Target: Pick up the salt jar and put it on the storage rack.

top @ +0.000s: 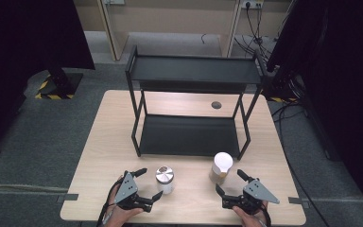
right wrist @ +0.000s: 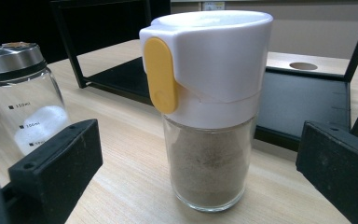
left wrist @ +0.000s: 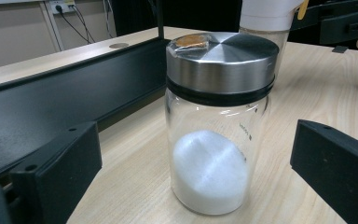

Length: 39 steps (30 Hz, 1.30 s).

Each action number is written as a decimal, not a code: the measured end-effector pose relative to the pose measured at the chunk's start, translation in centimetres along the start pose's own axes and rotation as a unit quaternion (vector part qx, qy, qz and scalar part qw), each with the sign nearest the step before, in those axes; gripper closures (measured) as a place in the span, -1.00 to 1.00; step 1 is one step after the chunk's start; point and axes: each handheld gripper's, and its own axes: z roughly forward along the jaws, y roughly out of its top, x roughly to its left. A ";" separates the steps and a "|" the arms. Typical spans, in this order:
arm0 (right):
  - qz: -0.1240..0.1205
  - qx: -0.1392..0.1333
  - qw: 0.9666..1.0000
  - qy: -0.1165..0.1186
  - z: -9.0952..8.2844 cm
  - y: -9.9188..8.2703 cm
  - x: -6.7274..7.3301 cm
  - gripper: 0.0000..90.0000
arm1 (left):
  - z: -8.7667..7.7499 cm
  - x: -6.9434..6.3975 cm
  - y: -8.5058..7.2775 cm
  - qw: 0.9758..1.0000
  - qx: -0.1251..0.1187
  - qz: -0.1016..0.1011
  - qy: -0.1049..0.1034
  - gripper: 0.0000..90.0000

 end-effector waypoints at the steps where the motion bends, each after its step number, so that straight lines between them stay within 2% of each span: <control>1: 0.000 -0.001 1.000 0.000 0.0 0.0 0.0 -0.99 | 0.0 0.0 0.0 1.000 -0.001 0.000 0.000 -0.97; 27: 0.002 -0.014 1.000 0.000 -0.3 -0.2 -0.3 -0.99 | -0.1 -0.1 -0.1 1.000 -0.008 0.003 -0.002 -0.97; 39: 0.004 -0.013 1.000 0.000 -0.3 -0.2 -0.2 -0.99 | 0.2 -0.3 -0.1 1.000 -0.009 -0.003 -0.003 -0.97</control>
